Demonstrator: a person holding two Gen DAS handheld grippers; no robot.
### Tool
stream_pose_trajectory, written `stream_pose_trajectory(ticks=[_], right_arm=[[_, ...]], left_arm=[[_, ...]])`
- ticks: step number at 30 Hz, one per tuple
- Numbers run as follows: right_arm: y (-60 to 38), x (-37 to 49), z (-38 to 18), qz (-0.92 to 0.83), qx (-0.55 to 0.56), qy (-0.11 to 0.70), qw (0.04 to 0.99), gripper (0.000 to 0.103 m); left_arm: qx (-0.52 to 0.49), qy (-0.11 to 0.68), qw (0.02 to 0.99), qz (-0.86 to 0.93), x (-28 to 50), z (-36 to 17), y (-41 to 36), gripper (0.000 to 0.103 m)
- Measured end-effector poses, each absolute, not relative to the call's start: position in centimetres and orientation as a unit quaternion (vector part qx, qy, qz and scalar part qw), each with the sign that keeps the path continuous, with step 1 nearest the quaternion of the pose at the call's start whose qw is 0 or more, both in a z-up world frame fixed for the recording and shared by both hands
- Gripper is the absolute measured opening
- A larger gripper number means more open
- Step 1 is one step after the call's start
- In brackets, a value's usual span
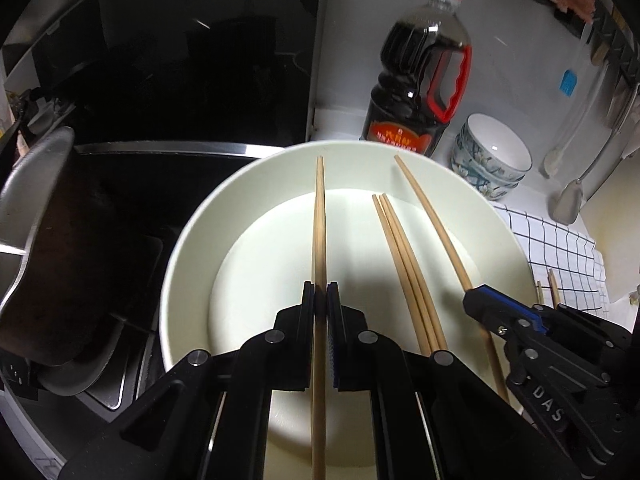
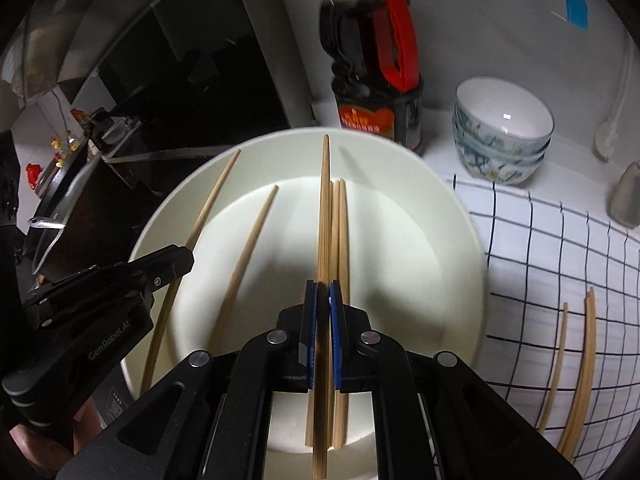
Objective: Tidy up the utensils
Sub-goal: 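Carry the chopstick in the right tool into the white basin and release, then move the open right tool back over the remaining chopsticks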
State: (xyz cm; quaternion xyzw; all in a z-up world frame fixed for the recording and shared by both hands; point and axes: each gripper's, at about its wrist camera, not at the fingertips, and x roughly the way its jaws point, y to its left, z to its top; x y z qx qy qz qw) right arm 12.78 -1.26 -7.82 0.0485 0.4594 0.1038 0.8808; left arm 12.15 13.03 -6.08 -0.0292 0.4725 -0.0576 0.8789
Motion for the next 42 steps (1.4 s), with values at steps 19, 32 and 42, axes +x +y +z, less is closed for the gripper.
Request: stream_pose_trajectory(ticks=[19,32,42], right_arm=[[-1.2,14.5,-10.2,0.088,0.048,0.493,0.864,0.009],[-2.4,12.7,-9.1,0.084,0.055,0.482,0.870,0.019],[-3.0,10.9,-7.9,0.088,0.057,0.472,0.875,0.024]], left_arm=[[-0.032,0.505,0.862,-0.033,13.8,-8.9,13.5,0.043],[-0.033,0.487,0.873,0.000,12.2,-7.3,14.8,0.080],[-0.032,0.472,0.881,0.001,10.4,-5.8,14.5,0.083]])
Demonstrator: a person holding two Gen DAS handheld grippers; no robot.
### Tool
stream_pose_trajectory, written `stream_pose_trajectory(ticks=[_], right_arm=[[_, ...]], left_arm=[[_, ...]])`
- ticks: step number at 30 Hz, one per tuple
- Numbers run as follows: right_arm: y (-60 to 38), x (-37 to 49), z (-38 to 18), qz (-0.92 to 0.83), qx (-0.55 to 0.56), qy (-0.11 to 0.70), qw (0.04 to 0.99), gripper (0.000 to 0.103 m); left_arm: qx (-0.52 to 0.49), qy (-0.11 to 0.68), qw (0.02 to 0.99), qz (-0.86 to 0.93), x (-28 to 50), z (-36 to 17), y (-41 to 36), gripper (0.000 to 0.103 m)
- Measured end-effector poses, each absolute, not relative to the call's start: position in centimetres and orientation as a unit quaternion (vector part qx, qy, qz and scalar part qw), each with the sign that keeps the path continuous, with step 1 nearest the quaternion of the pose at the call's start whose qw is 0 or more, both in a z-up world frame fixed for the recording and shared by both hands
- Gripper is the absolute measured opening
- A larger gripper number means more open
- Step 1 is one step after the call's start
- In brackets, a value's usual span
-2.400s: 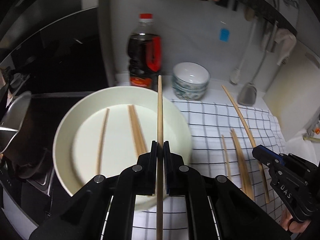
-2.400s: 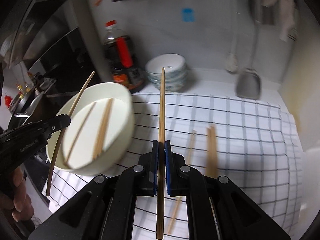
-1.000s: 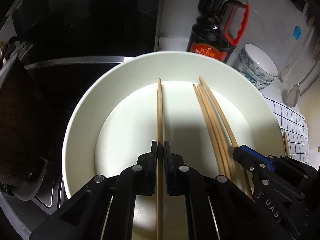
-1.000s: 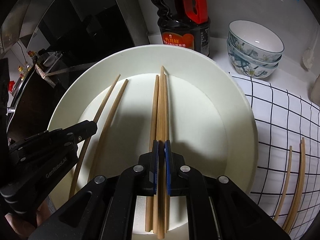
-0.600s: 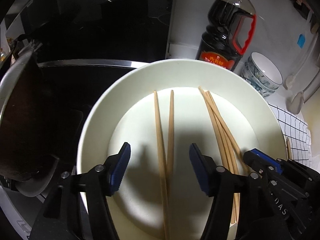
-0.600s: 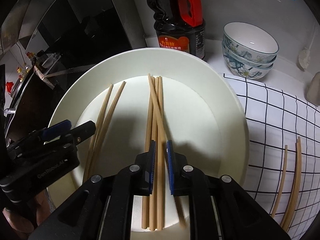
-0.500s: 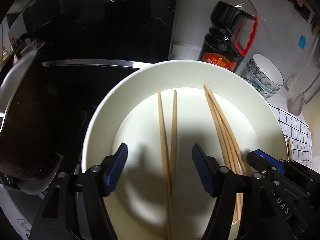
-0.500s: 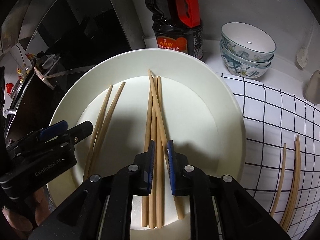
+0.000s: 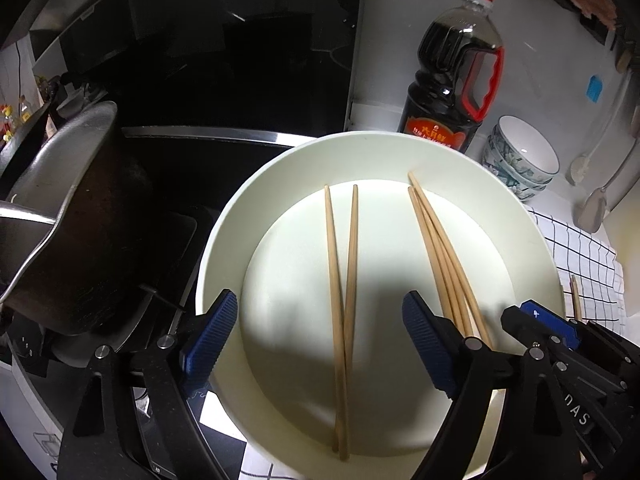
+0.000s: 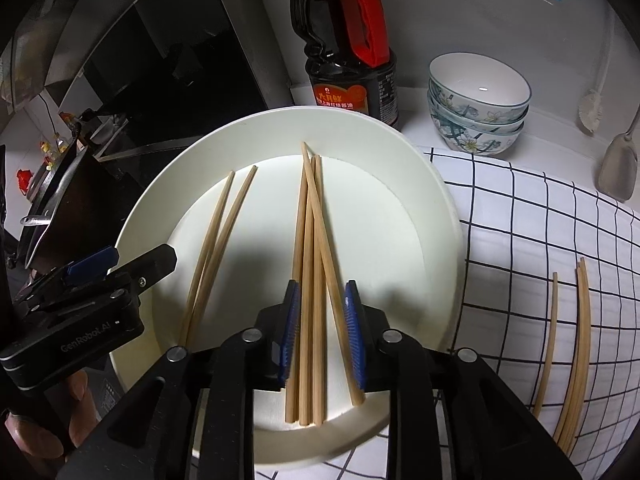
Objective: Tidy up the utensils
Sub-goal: 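Move the open right tool back over the remaining chopsticks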
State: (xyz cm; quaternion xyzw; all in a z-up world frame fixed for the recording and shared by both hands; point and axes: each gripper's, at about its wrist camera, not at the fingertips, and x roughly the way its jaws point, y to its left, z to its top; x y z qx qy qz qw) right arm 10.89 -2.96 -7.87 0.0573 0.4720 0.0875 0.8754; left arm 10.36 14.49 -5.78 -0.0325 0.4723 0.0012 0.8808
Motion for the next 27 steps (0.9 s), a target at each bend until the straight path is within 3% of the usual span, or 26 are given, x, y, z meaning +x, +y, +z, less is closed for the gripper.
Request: stream_pose_trajectory(ticks=[6,27], right_arm=[[-3.4,9.5,-7.2,0.088,0.054,0.466,0.879,0.026],[-8.0,4.0,-5.2,0.093,0.054,0.447,0.888,0.054]], left_arm=[[-0.037,0.467,0.884,0.002,9.1,-5.0,14.1,0.085],[-0.037,0.452,0.891,0.009,4.6,-2.6,10.1,0.095]])
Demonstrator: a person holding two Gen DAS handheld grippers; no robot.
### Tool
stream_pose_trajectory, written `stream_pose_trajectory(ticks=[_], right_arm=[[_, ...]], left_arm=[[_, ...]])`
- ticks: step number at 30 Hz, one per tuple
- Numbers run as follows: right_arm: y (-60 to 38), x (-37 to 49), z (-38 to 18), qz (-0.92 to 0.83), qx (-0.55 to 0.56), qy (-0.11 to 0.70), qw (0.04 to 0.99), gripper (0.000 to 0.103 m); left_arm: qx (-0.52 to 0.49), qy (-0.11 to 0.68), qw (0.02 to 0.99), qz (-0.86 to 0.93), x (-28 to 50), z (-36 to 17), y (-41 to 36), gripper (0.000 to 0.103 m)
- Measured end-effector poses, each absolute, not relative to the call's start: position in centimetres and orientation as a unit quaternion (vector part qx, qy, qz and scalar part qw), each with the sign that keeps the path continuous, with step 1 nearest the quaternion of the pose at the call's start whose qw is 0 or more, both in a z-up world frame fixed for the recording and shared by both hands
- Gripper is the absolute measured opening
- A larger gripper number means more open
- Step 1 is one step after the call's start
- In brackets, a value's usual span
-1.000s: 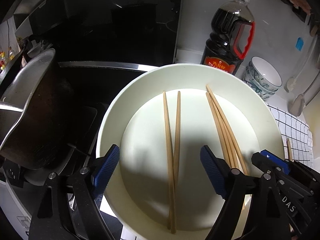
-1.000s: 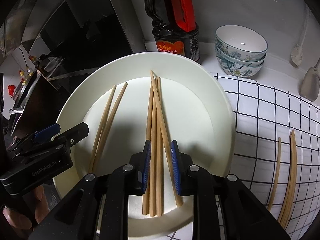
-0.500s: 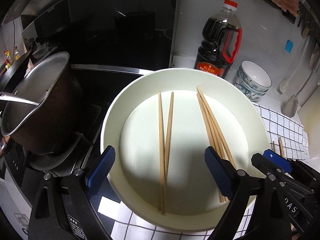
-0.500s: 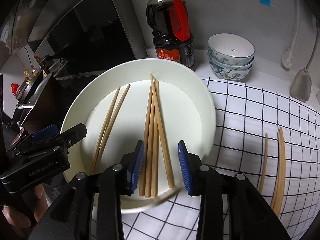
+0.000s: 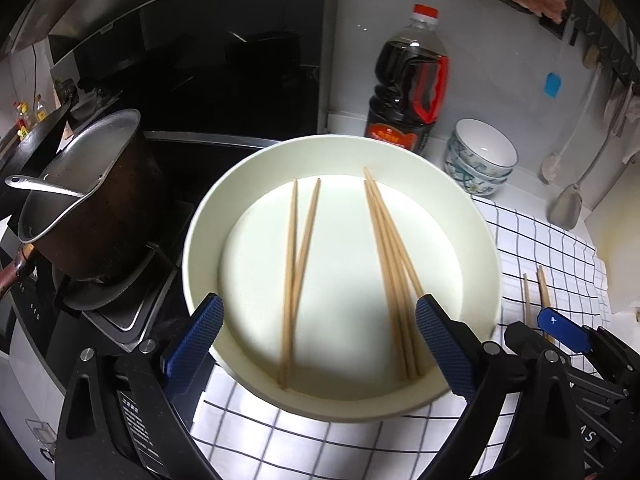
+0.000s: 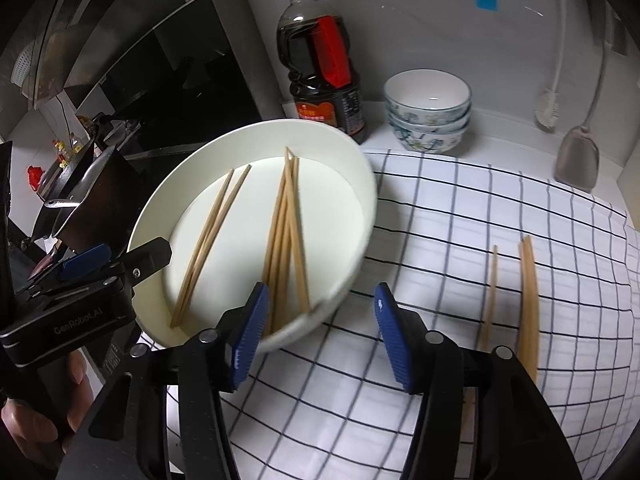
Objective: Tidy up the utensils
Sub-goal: 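Move the open right tool back over the remaining chopsticks, then lower the right tool and close it on one chopstick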
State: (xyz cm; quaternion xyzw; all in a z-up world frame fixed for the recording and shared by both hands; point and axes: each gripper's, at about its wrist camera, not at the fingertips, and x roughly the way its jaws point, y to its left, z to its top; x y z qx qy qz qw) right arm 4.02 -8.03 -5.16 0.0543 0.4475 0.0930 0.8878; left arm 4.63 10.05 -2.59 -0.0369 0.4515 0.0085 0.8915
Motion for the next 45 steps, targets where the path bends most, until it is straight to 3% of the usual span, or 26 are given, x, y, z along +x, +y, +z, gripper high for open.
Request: stream_pose_trajectory(ticks=[23,45], right_arm=[[-21.6,-4.2,-7.7,-0.028,0.094,0.456,0.885,0.055],[-27.8,-3.4,-14.7,-0.052,0.095,0.473,0.875,0.055]], left_arm=[[0.013,0.443,0.891,-0.102,1.1,-3.2,-2.7,0.095],[0.054,0.477,0.869,-0.124,0.3,-10.3,-10.7,0.095]])
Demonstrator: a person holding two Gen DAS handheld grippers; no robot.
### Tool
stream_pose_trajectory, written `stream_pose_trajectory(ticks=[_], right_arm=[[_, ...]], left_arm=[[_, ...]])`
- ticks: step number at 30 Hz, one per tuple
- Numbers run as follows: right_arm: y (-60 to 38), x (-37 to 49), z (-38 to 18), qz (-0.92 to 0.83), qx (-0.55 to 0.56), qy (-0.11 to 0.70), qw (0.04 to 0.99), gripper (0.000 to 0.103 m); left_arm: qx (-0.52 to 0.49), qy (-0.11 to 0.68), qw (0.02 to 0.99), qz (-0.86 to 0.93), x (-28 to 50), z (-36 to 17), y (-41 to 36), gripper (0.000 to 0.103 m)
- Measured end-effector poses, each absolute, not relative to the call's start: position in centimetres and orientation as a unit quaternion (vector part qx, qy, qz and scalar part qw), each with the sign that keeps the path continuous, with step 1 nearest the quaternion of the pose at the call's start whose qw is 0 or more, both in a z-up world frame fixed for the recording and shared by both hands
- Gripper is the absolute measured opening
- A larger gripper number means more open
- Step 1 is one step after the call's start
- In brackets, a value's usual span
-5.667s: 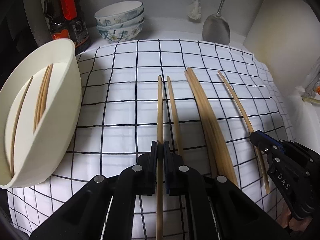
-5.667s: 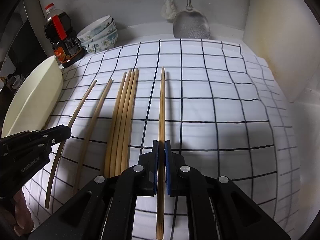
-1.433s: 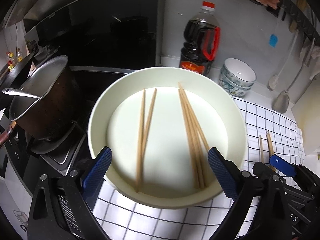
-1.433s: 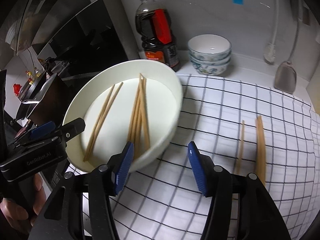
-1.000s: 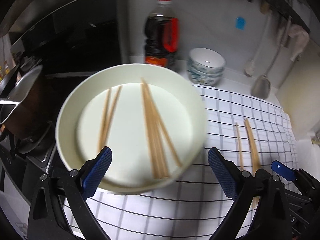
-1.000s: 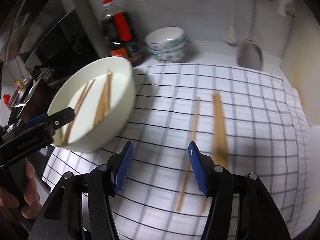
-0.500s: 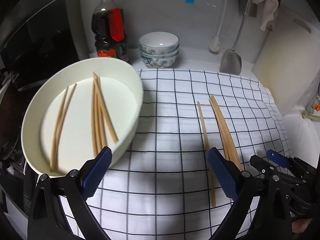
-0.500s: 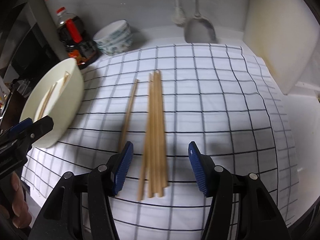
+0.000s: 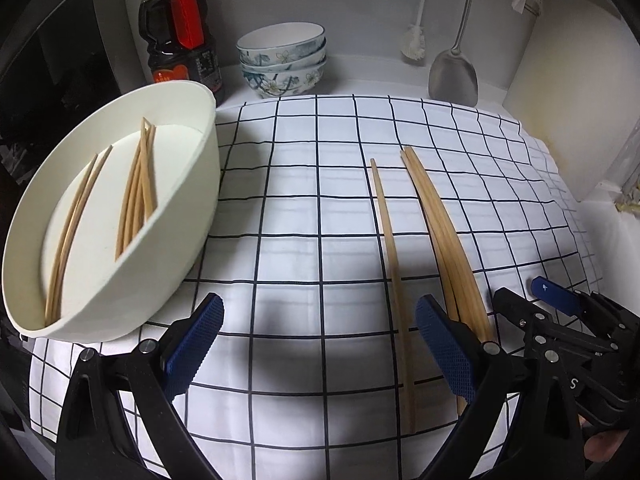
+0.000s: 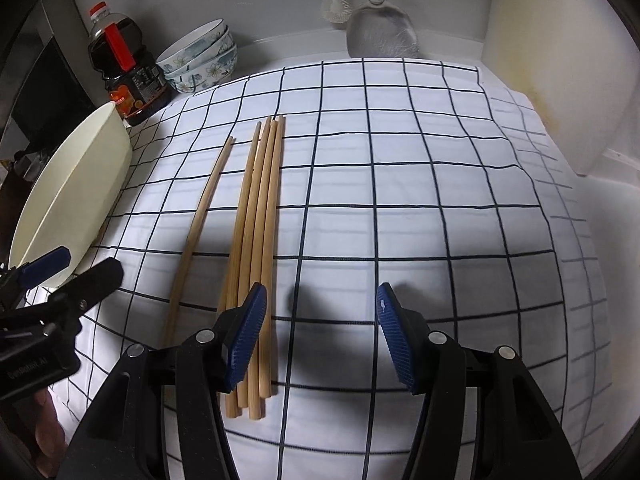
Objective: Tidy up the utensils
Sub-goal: 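Lower the right tool and close it on one chopstick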
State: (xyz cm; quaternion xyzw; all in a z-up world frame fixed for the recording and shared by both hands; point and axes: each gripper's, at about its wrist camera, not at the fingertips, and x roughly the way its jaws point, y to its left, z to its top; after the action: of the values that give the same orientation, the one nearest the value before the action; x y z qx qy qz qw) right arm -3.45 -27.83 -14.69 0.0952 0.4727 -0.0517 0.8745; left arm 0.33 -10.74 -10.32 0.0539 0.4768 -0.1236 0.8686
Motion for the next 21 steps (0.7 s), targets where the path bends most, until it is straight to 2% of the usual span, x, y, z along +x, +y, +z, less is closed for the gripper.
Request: stream_pose_trajectory(ticks=[21], right_arm=[[-26.4,-2.6,-15.6,-0.024,0.034,0.474,0.880,0.055]], left_arm=[[0.054,0.493,0.861,-0.112,1.7,-12.5,-11.1,0.095]])
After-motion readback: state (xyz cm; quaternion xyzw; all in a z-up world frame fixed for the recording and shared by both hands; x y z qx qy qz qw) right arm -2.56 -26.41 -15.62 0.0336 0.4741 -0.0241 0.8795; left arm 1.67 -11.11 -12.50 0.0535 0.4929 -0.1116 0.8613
